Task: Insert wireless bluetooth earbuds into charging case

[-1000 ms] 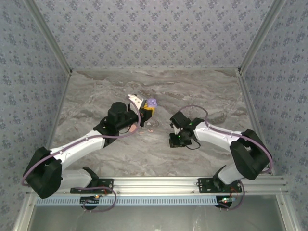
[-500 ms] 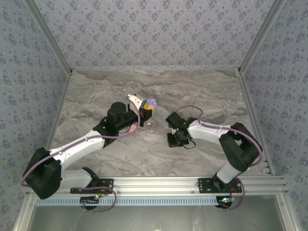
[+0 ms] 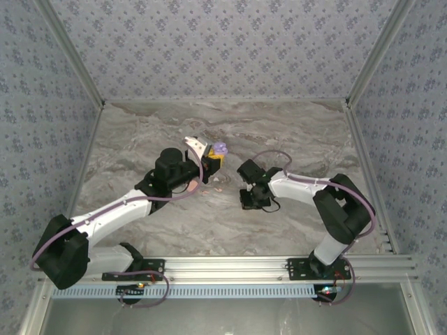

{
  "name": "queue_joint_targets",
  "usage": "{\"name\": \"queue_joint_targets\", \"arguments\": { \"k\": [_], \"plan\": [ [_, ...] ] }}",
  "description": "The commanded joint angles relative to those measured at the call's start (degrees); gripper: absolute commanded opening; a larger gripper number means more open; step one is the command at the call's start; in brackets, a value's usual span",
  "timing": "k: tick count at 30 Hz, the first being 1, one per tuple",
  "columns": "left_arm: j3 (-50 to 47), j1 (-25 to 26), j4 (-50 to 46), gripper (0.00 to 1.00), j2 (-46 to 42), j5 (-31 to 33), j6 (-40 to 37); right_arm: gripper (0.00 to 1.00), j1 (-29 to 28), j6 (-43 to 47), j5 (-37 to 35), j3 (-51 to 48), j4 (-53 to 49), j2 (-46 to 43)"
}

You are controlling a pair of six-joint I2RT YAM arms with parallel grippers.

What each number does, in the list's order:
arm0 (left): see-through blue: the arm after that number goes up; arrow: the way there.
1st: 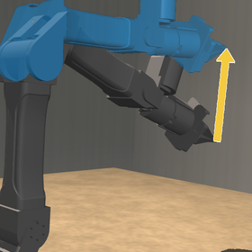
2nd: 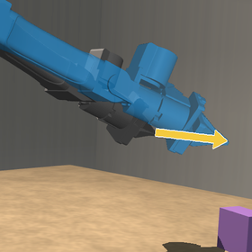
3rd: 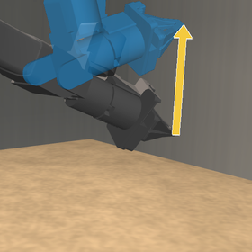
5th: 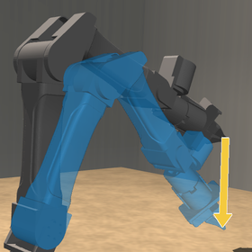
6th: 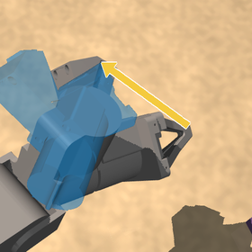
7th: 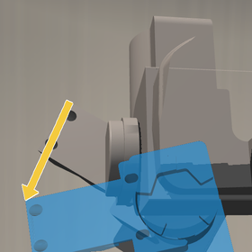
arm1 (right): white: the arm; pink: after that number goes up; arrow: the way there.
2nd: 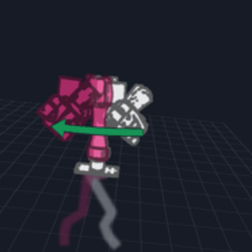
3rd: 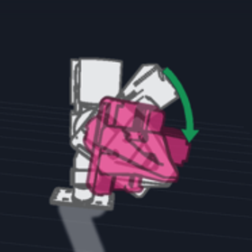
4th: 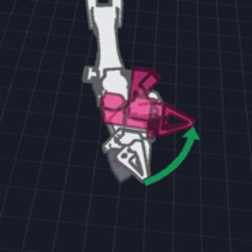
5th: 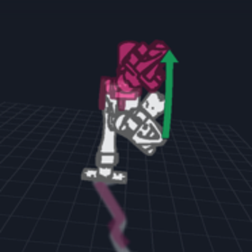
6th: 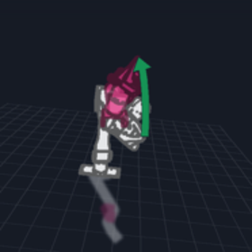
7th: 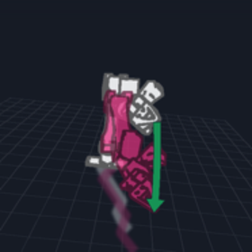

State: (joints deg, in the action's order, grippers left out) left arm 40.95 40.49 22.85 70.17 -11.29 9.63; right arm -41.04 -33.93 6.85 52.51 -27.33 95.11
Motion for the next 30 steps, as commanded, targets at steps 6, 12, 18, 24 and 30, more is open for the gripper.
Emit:
{"name": "queue_joint_targets", "arguments": {
  "k": [6,12,18,24,30],
  "plan": [
    [-0.21,-0.2,1.34,0.12,-1.62,-0.25,-0.2,0.14,2.7,-0.73,-2.63,3.43,5.44,1.42],
    [-0.11,-0.24,1.17,0.12,-1.62,-0.14,-0.4,0.16,3.22,1.3,-1.28,4.31,4.85,0.57],
    [0.08,-0.31,1.17,0.11,-1.66,-0.14,-0.44,0.23,3.08,4.58,-2.27,5.12,1.66,-1.66],
    [0.14,-0.25,1.24,0.11,-1.66,-0.13,-0.4,0.28,2.94,4.97,-5.22,5.45,-0.62,-1.08],
    [0.1,-0.29,1.07,0.11,-1.73,-0.02,-0.31,0.36,2.56,4.67,-5.65,6.62,-1.27,2.11]
  ]
}}
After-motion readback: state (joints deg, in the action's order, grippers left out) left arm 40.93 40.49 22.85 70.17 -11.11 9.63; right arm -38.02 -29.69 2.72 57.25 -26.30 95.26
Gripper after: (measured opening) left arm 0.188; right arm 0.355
